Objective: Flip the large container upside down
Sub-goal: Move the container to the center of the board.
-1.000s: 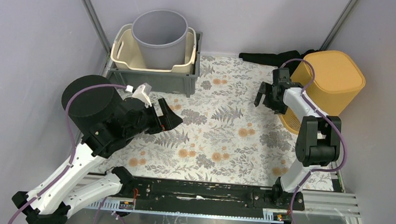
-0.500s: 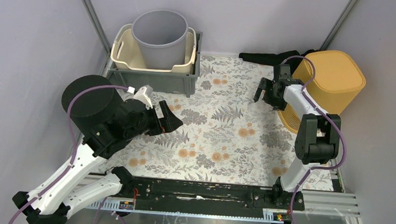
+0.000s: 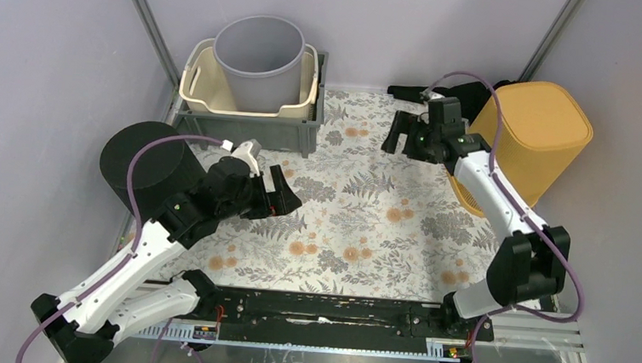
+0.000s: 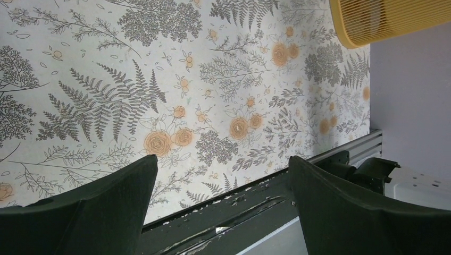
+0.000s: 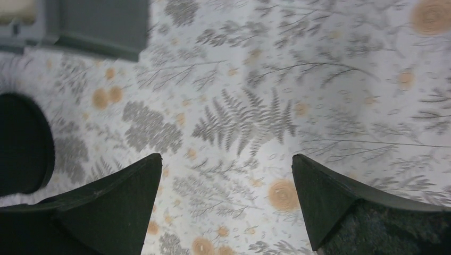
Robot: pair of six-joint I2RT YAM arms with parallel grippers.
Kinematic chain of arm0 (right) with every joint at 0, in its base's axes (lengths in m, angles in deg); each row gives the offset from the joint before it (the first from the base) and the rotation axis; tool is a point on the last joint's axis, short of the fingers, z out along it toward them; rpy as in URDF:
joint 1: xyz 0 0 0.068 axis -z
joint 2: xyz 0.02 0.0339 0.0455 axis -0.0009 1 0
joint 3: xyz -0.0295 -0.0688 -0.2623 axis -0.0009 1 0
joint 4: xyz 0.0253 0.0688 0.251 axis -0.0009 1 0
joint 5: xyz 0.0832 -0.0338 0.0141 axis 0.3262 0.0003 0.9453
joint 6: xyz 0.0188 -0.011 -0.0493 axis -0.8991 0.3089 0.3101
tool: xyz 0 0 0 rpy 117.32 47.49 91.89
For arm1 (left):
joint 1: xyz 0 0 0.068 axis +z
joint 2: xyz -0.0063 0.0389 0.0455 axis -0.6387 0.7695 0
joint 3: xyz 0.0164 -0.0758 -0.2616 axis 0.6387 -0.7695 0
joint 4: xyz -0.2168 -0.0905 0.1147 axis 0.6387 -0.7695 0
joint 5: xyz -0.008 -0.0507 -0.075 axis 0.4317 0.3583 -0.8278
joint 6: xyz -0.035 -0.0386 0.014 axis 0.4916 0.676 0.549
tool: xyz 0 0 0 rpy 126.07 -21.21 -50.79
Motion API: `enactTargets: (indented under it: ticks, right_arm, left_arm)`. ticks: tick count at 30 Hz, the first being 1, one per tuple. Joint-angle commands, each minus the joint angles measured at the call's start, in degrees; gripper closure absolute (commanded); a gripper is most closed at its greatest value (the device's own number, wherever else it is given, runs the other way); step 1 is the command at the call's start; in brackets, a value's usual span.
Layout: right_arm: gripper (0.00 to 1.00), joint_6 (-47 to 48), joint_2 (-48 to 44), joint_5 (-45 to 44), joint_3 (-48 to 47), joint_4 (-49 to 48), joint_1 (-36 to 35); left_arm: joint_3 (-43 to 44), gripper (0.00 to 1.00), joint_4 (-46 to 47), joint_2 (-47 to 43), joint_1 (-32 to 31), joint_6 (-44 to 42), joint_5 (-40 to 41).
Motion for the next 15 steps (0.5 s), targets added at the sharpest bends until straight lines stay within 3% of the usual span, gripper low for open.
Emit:
enactTargets:
  ticks: [1,15]
  right_arm:
    - [0.00,-0.90,-5.53,3.18,4.87,-3.30,-4.14]
    - [0.01,-6.08,-16.47,9.31,18.21,-4.90,-13.82]
  left_arm:
    - [0.23,0.00,2.97,1.45,0.01,-1.38,0.37]
    - [0.34,0.00,3.34,1.38,0.06,2.09,0.29]
